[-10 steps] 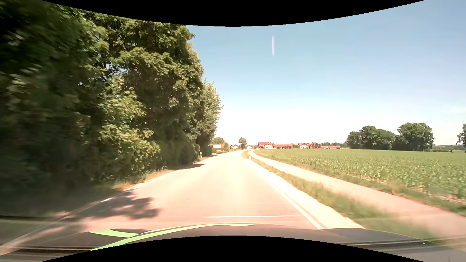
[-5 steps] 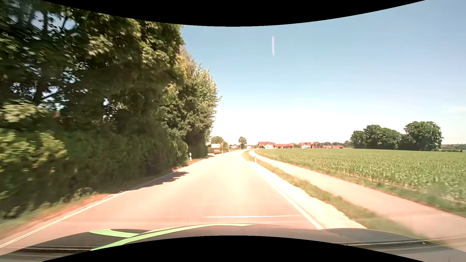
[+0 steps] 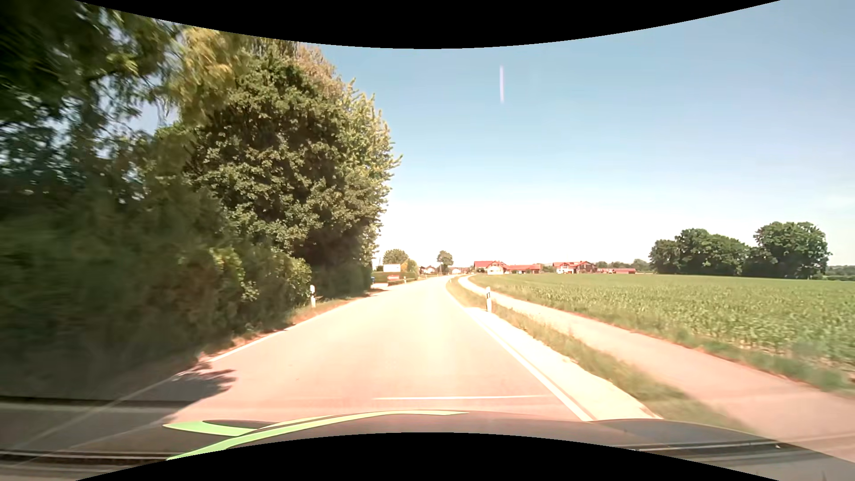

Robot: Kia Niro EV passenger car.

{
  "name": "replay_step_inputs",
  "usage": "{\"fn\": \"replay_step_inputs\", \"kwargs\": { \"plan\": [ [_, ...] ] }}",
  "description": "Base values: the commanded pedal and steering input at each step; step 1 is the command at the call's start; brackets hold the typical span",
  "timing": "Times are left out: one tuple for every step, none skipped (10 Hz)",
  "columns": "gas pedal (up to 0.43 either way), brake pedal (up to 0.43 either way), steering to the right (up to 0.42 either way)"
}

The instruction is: Follow the waypoints while adhering to traffic rules and regulations

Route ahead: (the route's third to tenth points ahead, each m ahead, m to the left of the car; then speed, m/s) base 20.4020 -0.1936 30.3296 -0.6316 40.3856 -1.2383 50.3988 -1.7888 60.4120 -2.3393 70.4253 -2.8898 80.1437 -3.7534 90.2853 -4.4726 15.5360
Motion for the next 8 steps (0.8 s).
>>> {"fn": "replay_step_inputs", "kwargs": {
  "plan": [
    [0.047, 0.0, 0.0],
    [0.047, 0.0, 0.0],
    [0.047, 0.0, 0.0],
    [0.047, 0.0, 0.0],
    [0.047, 0.0, 0.0],
    [0.047, 0.0, 0.0],
    [0.047, 0.0, 0.0],
    [0.047, 0.0, 0.0]
  ]
}}
